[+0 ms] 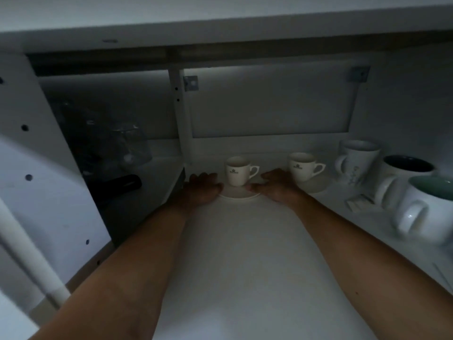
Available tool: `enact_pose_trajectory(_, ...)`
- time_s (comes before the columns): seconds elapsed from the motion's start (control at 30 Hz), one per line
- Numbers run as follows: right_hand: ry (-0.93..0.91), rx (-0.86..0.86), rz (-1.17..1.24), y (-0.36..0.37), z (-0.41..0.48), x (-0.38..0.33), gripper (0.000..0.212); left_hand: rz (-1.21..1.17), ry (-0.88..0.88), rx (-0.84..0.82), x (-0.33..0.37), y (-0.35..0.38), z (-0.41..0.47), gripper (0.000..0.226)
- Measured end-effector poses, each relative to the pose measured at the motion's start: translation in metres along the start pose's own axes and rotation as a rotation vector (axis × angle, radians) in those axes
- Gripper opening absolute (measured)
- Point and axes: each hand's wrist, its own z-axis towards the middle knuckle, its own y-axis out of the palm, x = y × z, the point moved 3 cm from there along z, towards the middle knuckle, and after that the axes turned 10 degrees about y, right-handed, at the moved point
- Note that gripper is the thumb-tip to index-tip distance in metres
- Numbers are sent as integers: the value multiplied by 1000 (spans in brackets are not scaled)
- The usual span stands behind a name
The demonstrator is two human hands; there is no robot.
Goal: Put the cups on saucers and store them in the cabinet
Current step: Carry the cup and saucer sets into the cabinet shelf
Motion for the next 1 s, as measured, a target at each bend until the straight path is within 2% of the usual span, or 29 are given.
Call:
enact_pose_trajectory(0.13,8,19,-17,5,14,-3,80,-12,-11,32,-6,1,11,60)
enact_pose_trajectory(0.3,32,12,75,8,22,2,82,-30,-12,94,-11,4,16,63)
enact_pose_trajectory(0.4,62,2,221,10,20,6,88,-68,-28,115,-12,4,11,64)
enact_pose_trajectory(0.53,107,-38,409,7,-3,13,80,-141,-53,155,-6,7,-12,71)
enact_pose_trajectory(0.67,86,-56,406,1,-54,12,81,-153,-71,164,9,10,-62,66)
enact_pose_trajectory(0.73,63,-52,323,-1,-86,11,80,-120,-50,146,17,10,-90,67)
enact_pose_trajectory(1.0,45,-29,33,-10,-218,7,86,-49,200,58,45,-5,-192,73)
